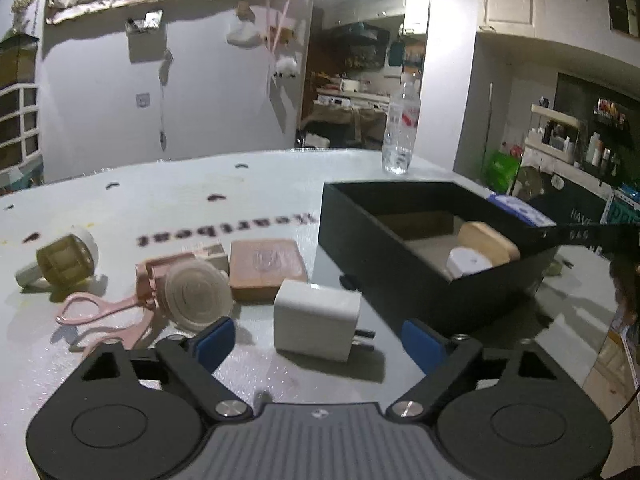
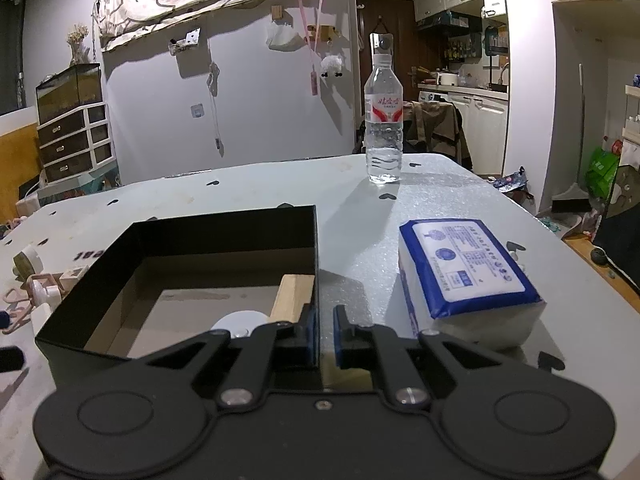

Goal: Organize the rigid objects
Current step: 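Move the left tool to the white plug charger and grasp it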

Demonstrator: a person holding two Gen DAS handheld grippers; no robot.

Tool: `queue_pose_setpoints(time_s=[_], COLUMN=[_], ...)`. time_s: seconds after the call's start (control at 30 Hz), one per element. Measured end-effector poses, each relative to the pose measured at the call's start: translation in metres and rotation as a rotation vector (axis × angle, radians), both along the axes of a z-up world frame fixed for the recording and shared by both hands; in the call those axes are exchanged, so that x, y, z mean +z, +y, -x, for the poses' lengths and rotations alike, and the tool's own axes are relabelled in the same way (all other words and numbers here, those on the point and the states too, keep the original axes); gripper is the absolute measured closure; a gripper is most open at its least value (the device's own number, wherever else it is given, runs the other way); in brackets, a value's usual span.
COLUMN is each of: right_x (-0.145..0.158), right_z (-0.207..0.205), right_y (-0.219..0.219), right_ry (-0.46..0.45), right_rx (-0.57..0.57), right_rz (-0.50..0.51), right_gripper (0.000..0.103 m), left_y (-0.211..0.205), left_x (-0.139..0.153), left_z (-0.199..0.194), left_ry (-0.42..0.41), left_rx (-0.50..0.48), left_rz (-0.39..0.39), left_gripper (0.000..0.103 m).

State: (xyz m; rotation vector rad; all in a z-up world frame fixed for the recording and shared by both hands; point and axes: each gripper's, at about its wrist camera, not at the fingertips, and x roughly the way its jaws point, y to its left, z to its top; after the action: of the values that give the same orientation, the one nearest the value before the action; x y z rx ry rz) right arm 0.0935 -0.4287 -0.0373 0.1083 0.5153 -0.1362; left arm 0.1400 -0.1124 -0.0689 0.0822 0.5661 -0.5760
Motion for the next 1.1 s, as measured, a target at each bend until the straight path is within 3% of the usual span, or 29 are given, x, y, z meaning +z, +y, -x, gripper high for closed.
queue_pose_setpoints(time_s=[0.1, 0.43, 0.53, 0.63, 0.93, 1.1], right_x=[0.000, 0.000, 0.000, 0.000, 0.000, -0.001], right_z=[0.001, -0.001, -0.001, -0.001, -0.001, -0.001], right_y=[0.001, 0.005, 0.005, 0.005, 0.005, 0.006], right_ry=[-0.004, -0.003, -0.003, -0.003, -0.007, -0.011], right_rx=[-0.002, 0.011, 0.011, 0.011, 0.009, 0.007], right_rz=[0.003, 0.004, 0.003, 0.005, -0.005, -0.003], right_gripper=[0.094, 0.094, 0.094, 0.094, 0.096, 0.096], left_y=[0.000, -0.008, -0.011, -0.012, -0.004, 0.008], left_x=[-0.006, -0.010, -0.013, -0.015, -0.010, 0.003], left_z=[-0.007, -0.023, -0.028, -0.029, -0.029, -0.030], left_ry=[0.013, -0.015, -0.002, 0.010, 0.069, 0.132], left_rx=[-0.004, -0.021, -0.034, -0.042, 0.051, 0.095], left_rz=[-0.001, 0.009, 0.009, 0.016, 0.053, 0.144], left_gripper=[0.025, 0.027, 0.043, 0.049, 0.050, 0.050])
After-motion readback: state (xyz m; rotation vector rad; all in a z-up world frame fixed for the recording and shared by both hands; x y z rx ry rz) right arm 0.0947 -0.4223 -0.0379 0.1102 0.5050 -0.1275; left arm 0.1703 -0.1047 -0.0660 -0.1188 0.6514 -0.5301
